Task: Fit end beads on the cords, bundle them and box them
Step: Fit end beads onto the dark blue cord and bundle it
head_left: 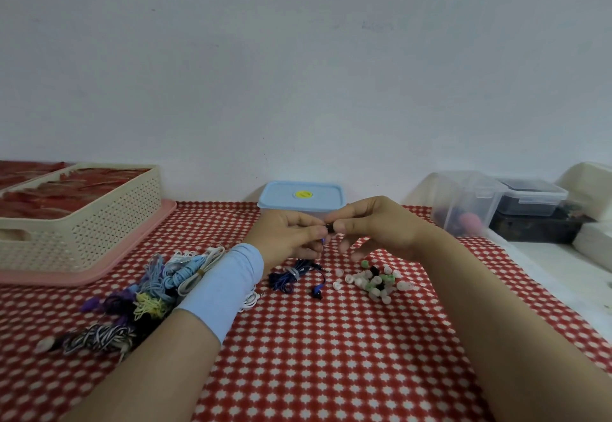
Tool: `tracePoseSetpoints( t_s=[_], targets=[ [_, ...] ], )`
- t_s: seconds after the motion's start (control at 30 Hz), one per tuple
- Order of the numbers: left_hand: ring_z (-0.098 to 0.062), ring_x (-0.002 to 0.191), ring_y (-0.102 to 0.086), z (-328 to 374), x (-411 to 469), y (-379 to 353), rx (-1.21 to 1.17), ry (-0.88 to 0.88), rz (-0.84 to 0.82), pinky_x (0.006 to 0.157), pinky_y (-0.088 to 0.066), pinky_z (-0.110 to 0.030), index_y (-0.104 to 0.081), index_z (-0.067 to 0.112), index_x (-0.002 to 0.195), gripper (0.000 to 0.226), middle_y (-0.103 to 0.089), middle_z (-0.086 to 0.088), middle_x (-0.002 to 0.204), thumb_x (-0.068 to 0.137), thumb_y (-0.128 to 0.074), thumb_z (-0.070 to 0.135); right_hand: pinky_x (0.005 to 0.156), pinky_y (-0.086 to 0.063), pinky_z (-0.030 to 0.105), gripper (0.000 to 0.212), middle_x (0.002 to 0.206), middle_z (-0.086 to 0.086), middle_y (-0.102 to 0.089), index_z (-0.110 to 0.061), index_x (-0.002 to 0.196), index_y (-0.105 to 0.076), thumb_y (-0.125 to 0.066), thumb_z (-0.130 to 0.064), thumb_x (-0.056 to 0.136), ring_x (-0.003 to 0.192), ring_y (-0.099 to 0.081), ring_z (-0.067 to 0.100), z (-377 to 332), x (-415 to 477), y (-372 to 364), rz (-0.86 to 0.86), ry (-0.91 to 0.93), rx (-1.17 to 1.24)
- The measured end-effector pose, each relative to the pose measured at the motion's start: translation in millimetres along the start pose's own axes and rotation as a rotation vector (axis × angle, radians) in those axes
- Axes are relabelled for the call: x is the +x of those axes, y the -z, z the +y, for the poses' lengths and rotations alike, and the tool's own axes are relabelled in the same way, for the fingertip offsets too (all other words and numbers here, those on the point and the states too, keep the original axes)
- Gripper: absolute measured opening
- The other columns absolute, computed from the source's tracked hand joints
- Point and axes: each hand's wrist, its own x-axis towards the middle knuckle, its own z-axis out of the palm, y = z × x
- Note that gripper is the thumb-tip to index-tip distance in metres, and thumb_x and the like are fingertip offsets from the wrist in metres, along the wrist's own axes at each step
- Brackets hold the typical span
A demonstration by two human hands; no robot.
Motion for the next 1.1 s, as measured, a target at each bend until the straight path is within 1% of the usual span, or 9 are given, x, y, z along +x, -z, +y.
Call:
tracePoseSetpoints(
  t_s=[0.17,0.43,0.57,0.63,0.77,0.87,0.93,1.0,1.1],
  targets=[
    [-0.011,0.067,-0.068,0,-2,2,-0.046,0.006,-0.035,0.061,-0.056,-0.022,-0.074,0.001,0.095,0.011,-0.073,-0.007,0.078,0.085,-0.072,0.004,0.065,-0.059,0.032,0.015,0.088,0.012,-0.076,-0.009,0.101,-0.08,-0.074,-0.015,0.089,0.072,-0.068,0.017,1,2,-7,0.021,-0.006,0.058],
    [-0.013,0.071,-0.066,-3,-1,3,-0.148,0.034,-0.089,0.065,-0.059,-0.026,-0.072,0.0,0.095,0.01,-0.071,-0.008,0.08,0.089,-0.066,0.005,0.065,-0.059,0.032,0.017,0.095,0.012,-0.076,-0.009,0.103,-0.08,-0.074,-0.016,0.089,0.076,-0.07,0.016,0,0,-7,0.009,-0.012,0.096],
    [-0.009,0.066,-0.066,-2,-1,4,-0.098,0.013,-0.077,0.061,-0.057,-0.022,-0.072,0.002,0.091,0.007,-0.071,-0.004,0.074,0.089,-0.066,0.004,0.063,-0.059,0.031,0.008,0.086,0.007,-0.077,-0.016,0.091,-0.082,-0.076,-0.018,0.087,0.071,-0.069,0.016,-4,1,-10,0.019,-0.005,0.05],
    [-0.009,0.066,-0.067,-2,-1,5,-0.068,0.028,-0.077,0.062,-0.057,-0.022,-0.072,0.001,0.094,0.008,-0.072,-0.003,0.075,0.089,-0.067,0.004,0.063,-0.059,0.03,0.008,0.085,0.005,-0.077,-0.016,0.092,-0.082,-0.077,-0.02,0.087,0.071,-0.07,0.016,-6,0,-8,0.019,-0.003,0.008],
    [-0.011,0.07,-0.068,-2,1,1,-0.031,0.02,-0.069,0.064,-0.058,-0.026,-0.067,0.006,0.115,0.026,-0.072,-0.008,0.085,0.09,-0.067,0.004,0.061,-0.055,0.027,0.016,0.095,0.002,-0.079,-0.017,0.102,-0.08,-0.075,-0.027,0.09,0.073,-0.071,0.017,-7,-3,4,0.036,-0.005,-0.129],
    [-0.01,0.073,-0.065,-2,2,-1,0.041,-0.039,-0.054,0.064,-0.057,-0.025,-0.064,0.024,0.124,0.036,-0.072,-0.009,0.098,0.093,-0.063,0.005,0.057,-0.05,0.024,0.011,0.085,-0.005,-0.078,-0.019,0.091,-0.08,-0.076,-0.029,0.09,0.067,-0.071,0.012,-6,-3,19,0.141,-0.053,-0.403],
    [-0.011,0.077,-0.065,-3,3,-2,0.083,-0.062,-0.046,0.067,-0.058,-0.027,-0.068,0.025,0.118,0.031,-0.073,-0.006,0.103,0.094,-0.062,0.007,0.062,-0.051,0.026,0.007,0.081,-0.008,-0.077,-0.023,0.085,-0.08,-0.077,-0.028,0.088,0.061,-0.07,0.007,-4,-2,27,0.118,-0.141,-0.596],
    [-0.012,0.078,-0.067,-4,3,-1,0.108,-0.067,-0.036,0.068,-0.059,-0.028,-0.073,0.024,0.108,0.024,-0.074,-0.002,0.097,0.093,-0.063,0.007,0.065,-0.052,0.025,0.005,0.082,-0.011,-0.077,-0.025,0.085,-0.079,-0.077,-0.029,0.088,0.063,-0.071,0.005,-3,-3,30,0.044,-0.248,-0.714],
    [-0.015,0.076,-0.07,-4,3,-1,0.167,-0.057,-0.037,0.068,-0.059,-0.029,-0.075,0.022,0.101,0.019,-0.075,-0.007,0.089,0.09,-0.068,0.008,0.064,-0.053,0.023,0.019,0.089,-0.008,-0.077,-0.019,0.098,-0.08,-0.078,-0.035,0.087,0.074,-0.072,0.01,-3,-2,24,-0.048,-0.366,-0.831]
  ],
)
